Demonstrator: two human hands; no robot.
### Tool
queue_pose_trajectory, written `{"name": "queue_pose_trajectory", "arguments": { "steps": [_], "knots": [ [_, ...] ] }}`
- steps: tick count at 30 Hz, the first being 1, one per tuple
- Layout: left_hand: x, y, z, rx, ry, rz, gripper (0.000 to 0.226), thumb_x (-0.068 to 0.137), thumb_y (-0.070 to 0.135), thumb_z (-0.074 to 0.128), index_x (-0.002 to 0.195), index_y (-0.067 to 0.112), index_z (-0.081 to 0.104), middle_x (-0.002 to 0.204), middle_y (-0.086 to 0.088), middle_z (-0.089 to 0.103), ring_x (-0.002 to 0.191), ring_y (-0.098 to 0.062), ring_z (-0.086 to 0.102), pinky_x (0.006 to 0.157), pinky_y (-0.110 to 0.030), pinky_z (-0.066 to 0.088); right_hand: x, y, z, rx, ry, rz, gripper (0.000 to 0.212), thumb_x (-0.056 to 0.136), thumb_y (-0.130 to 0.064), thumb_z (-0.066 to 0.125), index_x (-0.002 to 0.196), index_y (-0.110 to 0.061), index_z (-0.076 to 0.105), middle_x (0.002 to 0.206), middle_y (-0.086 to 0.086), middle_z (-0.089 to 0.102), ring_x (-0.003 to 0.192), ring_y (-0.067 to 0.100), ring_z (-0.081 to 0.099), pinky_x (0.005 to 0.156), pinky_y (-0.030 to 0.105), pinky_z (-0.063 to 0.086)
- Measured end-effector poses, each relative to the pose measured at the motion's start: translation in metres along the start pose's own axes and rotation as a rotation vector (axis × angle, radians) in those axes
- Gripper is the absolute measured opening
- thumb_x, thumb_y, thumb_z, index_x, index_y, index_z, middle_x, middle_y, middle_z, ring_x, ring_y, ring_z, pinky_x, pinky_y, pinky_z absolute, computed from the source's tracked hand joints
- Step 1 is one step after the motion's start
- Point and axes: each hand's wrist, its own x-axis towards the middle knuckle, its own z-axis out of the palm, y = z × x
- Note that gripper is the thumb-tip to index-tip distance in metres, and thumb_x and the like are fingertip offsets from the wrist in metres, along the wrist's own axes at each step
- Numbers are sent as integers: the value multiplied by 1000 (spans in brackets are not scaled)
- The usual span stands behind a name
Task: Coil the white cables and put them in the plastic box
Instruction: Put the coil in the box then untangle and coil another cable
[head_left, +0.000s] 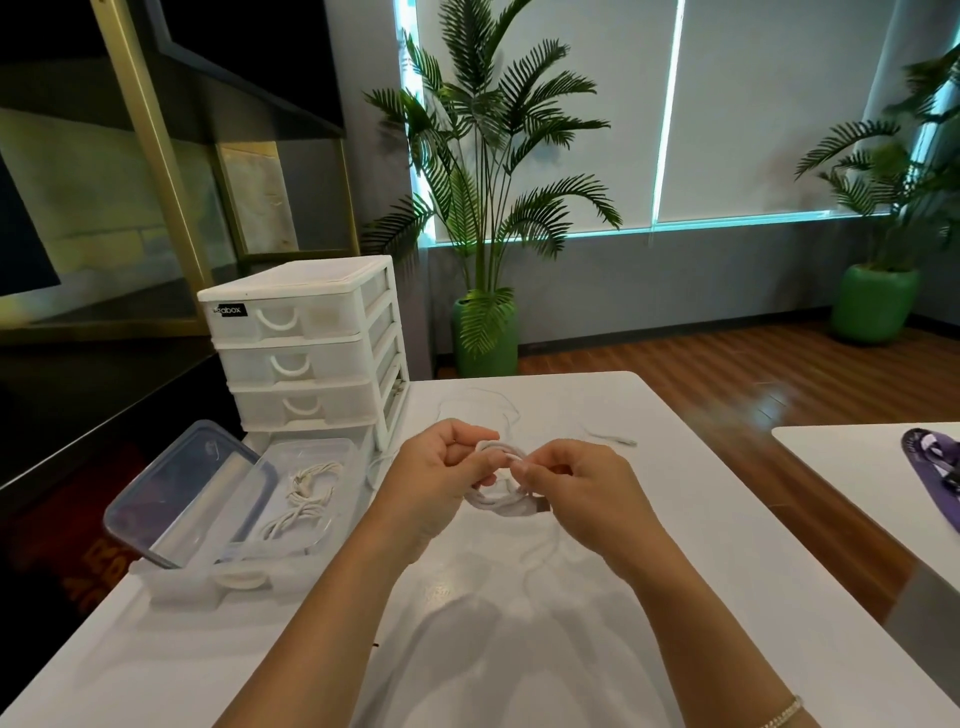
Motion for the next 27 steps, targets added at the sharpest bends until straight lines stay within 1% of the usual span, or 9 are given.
{"name": "queue_pose_trajectory", "arguments": {
  "steps": [5,9,11,14,17,19,21,23,27],
  "knots": [
    [1,-4,0,201,10,157,10,86,17,63,85,27,59,93,-4,69,85,-20,64,79,-30,53,4,-1,1,269,-56,213,24,87,-24,59,68,-12,65,64,-4,58,61,9,47,59,21,35],
    [1,-6,0,295,10,249,16,87,18,62,82,32,56,94,-1,69,90,-18,65,81,-29,54,4,-1,1,372,-31,270,29,87,-22,58,64,-5,62,61,4,53,56,15,40,56,25,33],
    [1,-7,1,322,14,282,17,87,16,61,82,32,55,96,-1,69,92,-18,65,81,-27,53,4,-2,2,416,-45,284,33,89,-27,57,65,-5,61,62,9,56,54,16,40,55,27,35],
    [3,-11,-3,350,54,299,14,88,14,60,86,27,57,95,0,70,91,-15,67,77,-19,51,4,-2,1,478,-56,312,33,88,-31,60,68,-4,60,47,2,53,48,15,38,52,27,33],
    [6,-12,-10,379,107,283,12,88,13,61,88,25,58,88,5,68,84,-9,65,68,-5,48,5,1,-6,549,-31,290,25,85,-22,64,67,-4,59,39,-2,49,48,14,34,51,26,28],
    [6,-13,-12,372,106,241,11,87,15,62,87,25,58,89,6,68,85,-10,64,66,-6,46,6,3,-10,573,-27,255,21,84,-18,64,67,-6,63,40,-2,49,50,14,35,52,26,27],
    [7,-12,-12,344,81,169,10,87,18,62,84,25,56,90,3,68,87,-14,64,70,-16,50,7,4,-11,597,-22,227,13,83,-15,65,75,-6,68,44,-1,48,50,12,36,54,26,29],
    [7,-10,-11,246,39,83,9,88,17,61,83,20,54,82,4,69,83,-17,64,68,-23,51,8,7,-11,632,-1,215,10,83,-14,65,84,-5,70,47,0,45,49,12,36,55,26,32],
    [4,0,-13,-207,-96,-77,12,90,3,54,79,10,52,69,-1,72,69,-17,63,58,-21,46,8,5,-13,556,85,208,10,86,-20,64,87,-12,69,50,-3,43,53,13,33,51,25,32]
  ]
}}
